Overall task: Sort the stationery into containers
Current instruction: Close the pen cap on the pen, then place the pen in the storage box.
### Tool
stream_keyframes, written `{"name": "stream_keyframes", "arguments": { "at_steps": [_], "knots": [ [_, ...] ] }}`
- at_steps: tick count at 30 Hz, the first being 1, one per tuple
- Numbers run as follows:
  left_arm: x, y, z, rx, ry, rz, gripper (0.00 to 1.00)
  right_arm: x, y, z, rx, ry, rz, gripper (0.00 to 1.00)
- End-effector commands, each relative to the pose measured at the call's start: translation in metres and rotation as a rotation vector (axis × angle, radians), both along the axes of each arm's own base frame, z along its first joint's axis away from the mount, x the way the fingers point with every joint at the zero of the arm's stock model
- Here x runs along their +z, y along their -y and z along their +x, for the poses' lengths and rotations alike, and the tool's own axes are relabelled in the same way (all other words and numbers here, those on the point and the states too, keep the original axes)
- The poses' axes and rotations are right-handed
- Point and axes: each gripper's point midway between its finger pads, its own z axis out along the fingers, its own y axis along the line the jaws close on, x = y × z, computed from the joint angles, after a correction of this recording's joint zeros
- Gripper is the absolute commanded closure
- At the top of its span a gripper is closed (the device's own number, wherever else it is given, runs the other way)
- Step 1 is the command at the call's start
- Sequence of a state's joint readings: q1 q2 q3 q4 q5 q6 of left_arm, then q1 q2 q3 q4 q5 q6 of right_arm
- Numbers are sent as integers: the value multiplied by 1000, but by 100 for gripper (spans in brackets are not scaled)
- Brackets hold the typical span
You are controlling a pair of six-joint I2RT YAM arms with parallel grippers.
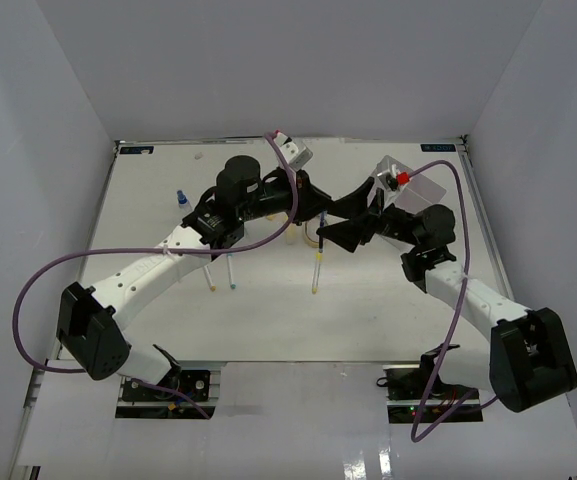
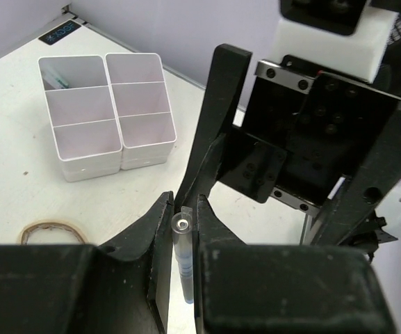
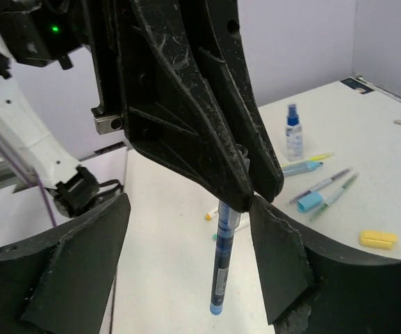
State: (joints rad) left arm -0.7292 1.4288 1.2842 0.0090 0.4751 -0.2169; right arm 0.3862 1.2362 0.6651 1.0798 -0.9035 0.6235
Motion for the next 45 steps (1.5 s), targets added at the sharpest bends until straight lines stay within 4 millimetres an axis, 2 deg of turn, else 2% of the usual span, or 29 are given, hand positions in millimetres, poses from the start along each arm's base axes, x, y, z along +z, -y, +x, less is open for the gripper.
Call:
{"name": "stream_keyframes", "arguments": {
  "at_steps": [1,4,9,10,11,14,16,17,18,19,22,23,24,25,27,29,32,34,38,43,45],
  "knots": [
    [17,-7,0,40,77,-33,100,-11,6,10,-95,3,-54,24],
    [20,-8,3,52,95,-44,100,-27,14,20,-193,5,-116,14],
    [33,-8,8,76,131,-73,100,-63,36,36,-366,-51,-246,4],
    [35,-8,10,82,138,-75,100,-64,42,39,-414,-52,-260,3],
    [35,-7,11,87,143,-76,100,-75,46,39,-434,-88,-300,3],
    [41,-6,19,109,167,-91,100,-78,66,44,-560,-81,-339,2],
    [43,-2,25,119,189,-112,100,-88,79,44,-623,-100,-382,2],
    [44,-1,29,128,196,-123,100,-80,89,45,-684,-85,-371,2],
    [52,1,32,134,221,-153,100,-83,95,43,-713,-97,-385,2],
    [48,6,37,137,224,-157,100,-78,105,44,-775,-94,-374,2],
    [65,15,45,131,285,-219,100,-83,118,39,-830,-120,-389,2],
    [55,22,54,129,281,-215,100,-83,125,37,-872,-130,-374,3],
    [61,27,57,124,302,-240,100,-85,130,36,-896,-143,-372,3],
    [57,38,65,108,303,-241,100,-84,140,36,-949,-154,-360,4],
    [61,47,73,97,329,-275,100,-87,151,35,-1014,-182,-349,7],
    [58,63,84,74,344,-292,100,-81,162,32,-1071,-185,-313,9],
    [65,80,98,56,384,-343,100,-70,176,29,-1147,-188,-259,10],
    [68,90,105,41,414,-386,100,-65,181,25,-1167,-179,-228,10],
    [74,99,112,28,459,-459,100,-71,186,20,-1182,-173,-219,10],
    [68,110,126,30,474,-527,100,-67,186,14,-1171,-173,-184,10],
    [58,115,134,42,482,-531,100,-66,183,11,-1150,-174,-171,10]
  ]
}}
